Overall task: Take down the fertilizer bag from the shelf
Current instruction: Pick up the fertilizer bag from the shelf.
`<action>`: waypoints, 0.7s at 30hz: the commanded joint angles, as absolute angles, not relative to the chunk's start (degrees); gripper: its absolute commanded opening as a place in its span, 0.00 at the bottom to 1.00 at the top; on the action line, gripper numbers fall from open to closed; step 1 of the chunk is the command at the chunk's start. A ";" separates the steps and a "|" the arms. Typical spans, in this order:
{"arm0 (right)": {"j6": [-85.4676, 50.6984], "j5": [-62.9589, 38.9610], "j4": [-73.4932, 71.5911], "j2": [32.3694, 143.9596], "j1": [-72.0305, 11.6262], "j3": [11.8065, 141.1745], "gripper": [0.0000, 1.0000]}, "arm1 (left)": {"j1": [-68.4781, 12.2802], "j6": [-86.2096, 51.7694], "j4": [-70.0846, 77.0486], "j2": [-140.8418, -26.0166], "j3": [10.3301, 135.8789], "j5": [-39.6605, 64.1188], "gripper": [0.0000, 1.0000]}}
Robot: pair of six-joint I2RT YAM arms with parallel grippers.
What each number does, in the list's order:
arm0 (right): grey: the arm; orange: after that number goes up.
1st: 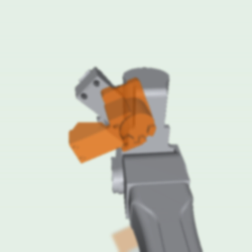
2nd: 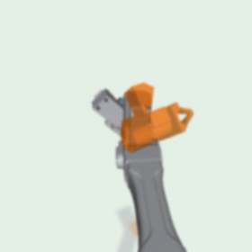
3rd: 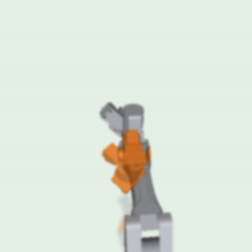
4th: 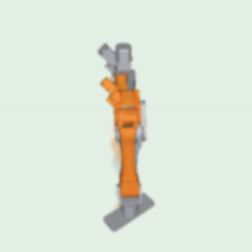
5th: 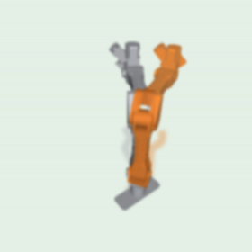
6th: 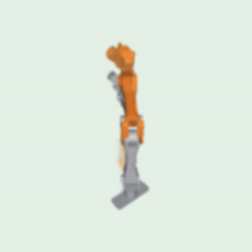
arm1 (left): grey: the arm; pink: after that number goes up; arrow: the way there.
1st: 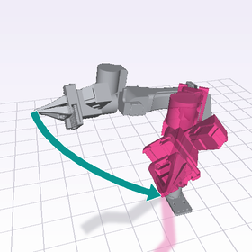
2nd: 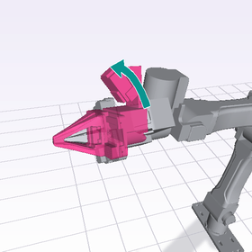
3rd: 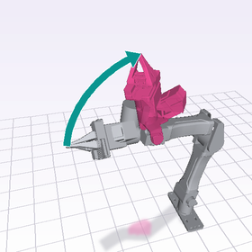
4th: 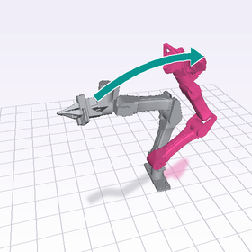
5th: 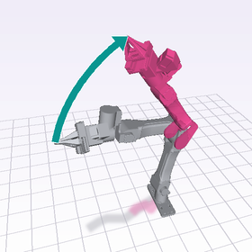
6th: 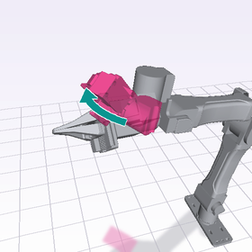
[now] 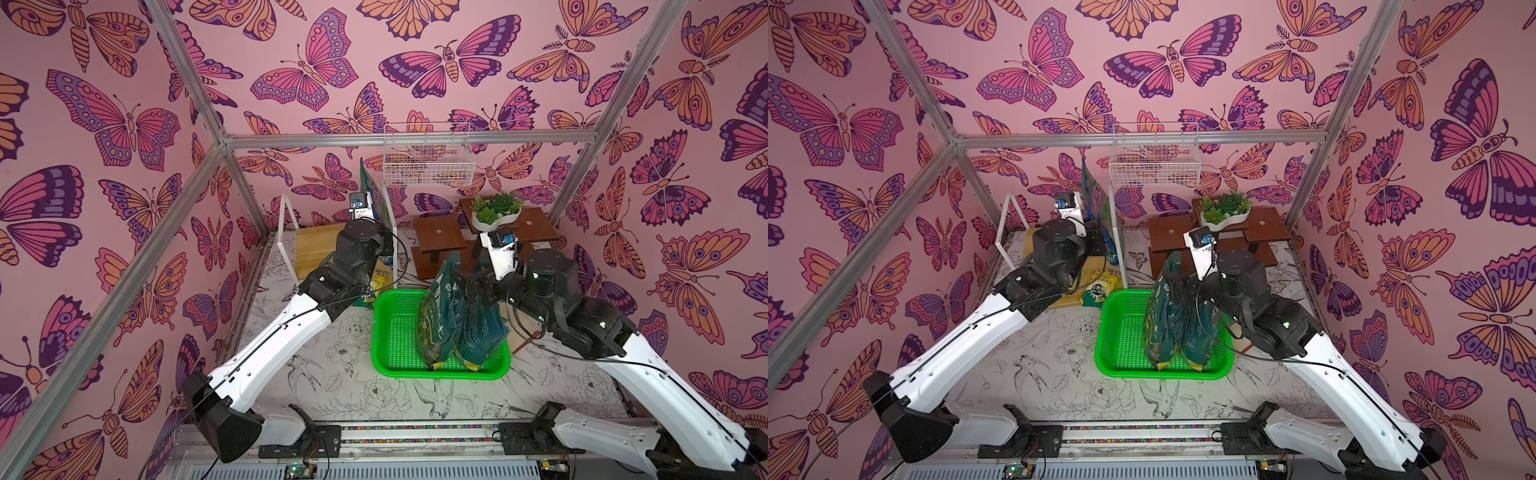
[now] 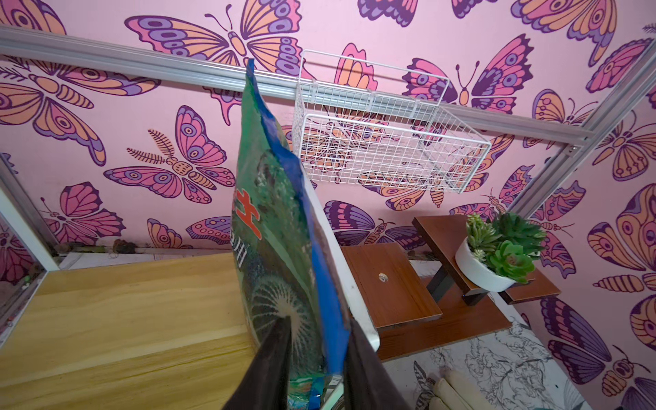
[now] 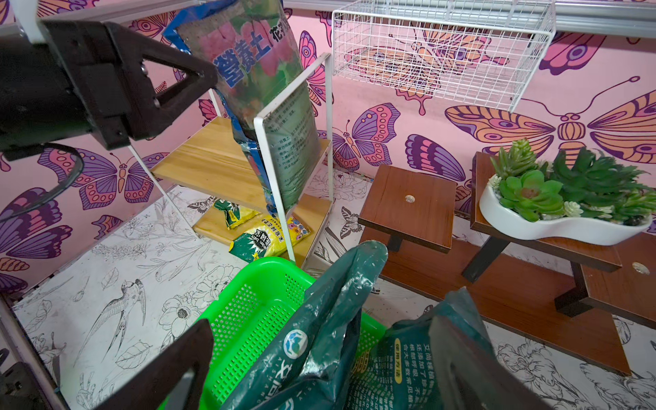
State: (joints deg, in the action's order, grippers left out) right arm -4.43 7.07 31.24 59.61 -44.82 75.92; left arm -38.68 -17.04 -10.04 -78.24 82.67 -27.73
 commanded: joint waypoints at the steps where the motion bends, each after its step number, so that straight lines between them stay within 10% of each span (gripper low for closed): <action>1: -3.78 7.87 31.73 59.15 -44.28 75.32 0.97 | -38.35 -16.74 -8.77 -79.05 81.72 -28.46 0.13; 3: -3.69 7.91 31.60 59.06 -44.16 75.14 0.97 | -37.78 -17.36 -8.64 -79.24 81.78 -27.65 0.00; 21: -3.43 5.89 30.50 60.11 -43.44 75.28 0.96 | -26.09 -20.98 -6.67 -68.81 82.37 -9.62 0.00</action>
State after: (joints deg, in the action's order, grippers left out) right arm -4.21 6.76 31.18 59.44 -43.90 75.13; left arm -27.27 -20.88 -11.25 -72.53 80.77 -14.50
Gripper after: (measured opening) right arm 0.966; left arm 0.045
